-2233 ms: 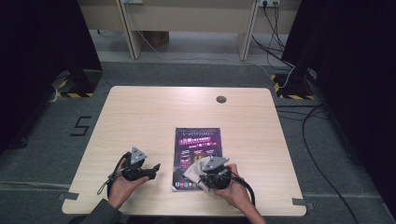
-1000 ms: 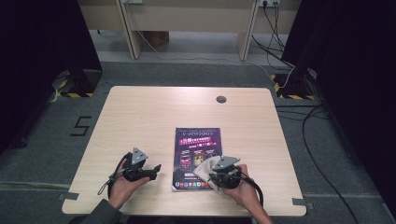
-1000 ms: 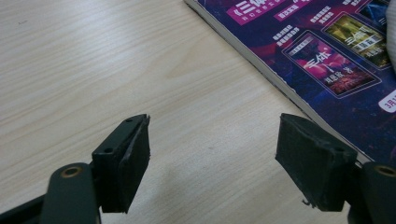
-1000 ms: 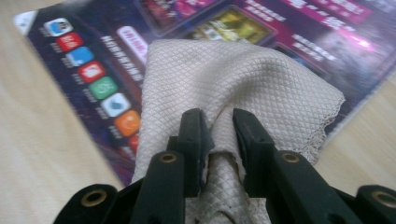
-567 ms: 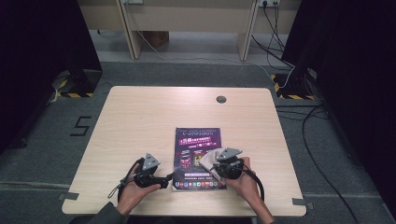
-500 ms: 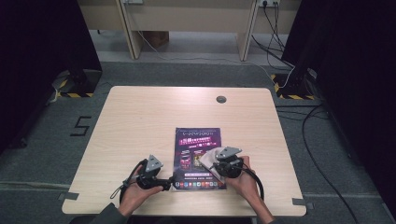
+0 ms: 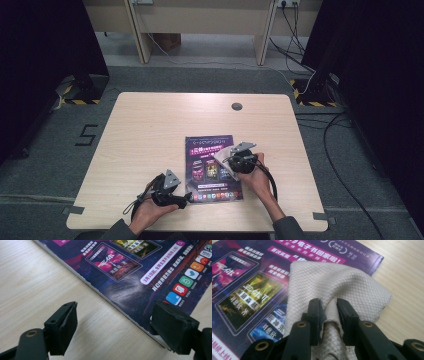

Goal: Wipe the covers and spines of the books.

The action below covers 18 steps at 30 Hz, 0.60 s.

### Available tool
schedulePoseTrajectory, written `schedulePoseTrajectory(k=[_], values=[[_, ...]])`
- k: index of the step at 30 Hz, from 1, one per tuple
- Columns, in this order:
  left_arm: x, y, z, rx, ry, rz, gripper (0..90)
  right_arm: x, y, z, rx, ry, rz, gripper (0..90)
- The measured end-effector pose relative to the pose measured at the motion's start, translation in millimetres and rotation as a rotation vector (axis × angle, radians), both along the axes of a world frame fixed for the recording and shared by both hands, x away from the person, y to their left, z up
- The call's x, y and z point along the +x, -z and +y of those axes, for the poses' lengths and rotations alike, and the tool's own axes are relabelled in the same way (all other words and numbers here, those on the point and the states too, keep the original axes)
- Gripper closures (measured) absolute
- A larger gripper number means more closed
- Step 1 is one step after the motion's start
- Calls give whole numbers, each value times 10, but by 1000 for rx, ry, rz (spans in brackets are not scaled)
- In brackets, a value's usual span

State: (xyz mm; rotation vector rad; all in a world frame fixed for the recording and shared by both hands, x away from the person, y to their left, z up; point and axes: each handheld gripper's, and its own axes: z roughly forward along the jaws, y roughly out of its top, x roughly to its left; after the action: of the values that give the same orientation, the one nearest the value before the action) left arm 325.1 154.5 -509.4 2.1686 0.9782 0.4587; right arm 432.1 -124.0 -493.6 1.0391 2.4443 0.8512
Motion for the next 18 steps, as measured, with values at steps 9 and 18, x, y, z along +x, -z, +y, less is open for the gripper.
schedulePoseTrajectory(k=[9,18], values=[[3,-13,-7,19,3,2,202,198,9,49,-10,14,-23,734],[6,-22,67,28,-14,7,196,-31,6,-36,-7,33,-5,754]])
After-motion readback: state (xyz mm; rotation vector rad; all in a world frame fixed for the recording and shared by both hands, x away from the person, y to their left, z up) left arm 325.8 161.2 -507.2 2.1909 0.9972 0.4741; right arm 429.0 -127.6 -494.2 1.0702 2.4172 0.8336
